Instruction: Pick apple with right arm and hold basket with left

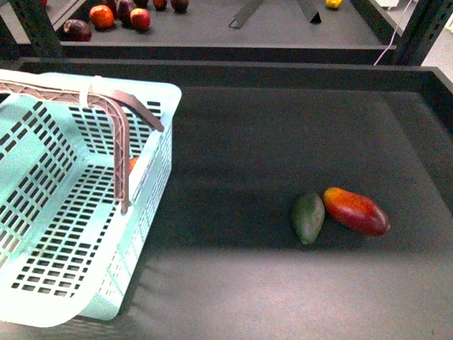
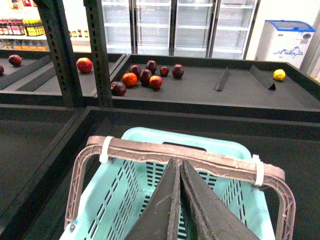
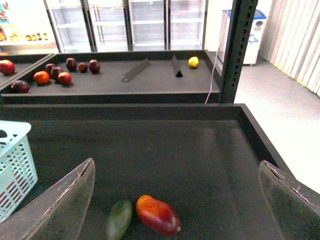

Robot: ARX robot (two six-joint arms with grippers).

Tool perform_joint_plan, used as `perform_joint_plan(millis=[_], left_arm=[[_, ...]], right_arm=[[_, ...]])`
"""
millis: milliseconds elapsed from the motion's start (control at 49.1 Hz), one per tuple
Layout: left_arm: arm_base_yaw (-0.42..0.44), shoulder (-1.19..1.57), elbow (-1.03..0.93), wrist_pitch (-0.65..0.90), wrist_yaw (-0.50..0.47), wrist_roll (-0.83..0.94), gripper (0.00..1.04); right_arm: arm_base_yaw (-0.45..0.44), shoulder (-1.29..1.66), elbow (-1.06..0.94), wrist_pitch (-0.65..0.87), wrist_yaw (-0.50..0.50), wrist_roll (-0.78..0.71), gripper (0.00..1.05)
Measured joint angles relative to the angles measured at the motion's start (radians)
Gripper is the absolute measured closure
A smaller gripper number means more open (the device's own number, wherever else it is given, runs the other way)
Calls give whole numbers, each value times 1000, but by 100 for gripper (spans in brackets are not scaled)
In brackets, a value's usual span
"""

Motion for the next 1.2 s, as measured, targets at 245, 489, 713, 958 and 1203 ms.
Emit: perform_joint_plan(millis=[245, 489, 713, 958, 1203], left_arm=[[0, -157, -43, -124, 0, 1, 101], [0, -350, -58, -294, 0, 3, 101], [0, -530, -59, -461, 0, 3, 101], [0, -644, -59, -570, 0, 3, 102], [0, -722, -59, -648, 0, 3, 102]], right_arm=[[0, 0, 0, 0, 0, 0, 9], [0, 0, 0, 0, 0, 0, 9], [0, 0, 0, 0, 0, 0, 9], [0, 0, 0, 0, 0, 0, 9], [0, 0, 0, 0, 0, 0, 9]])
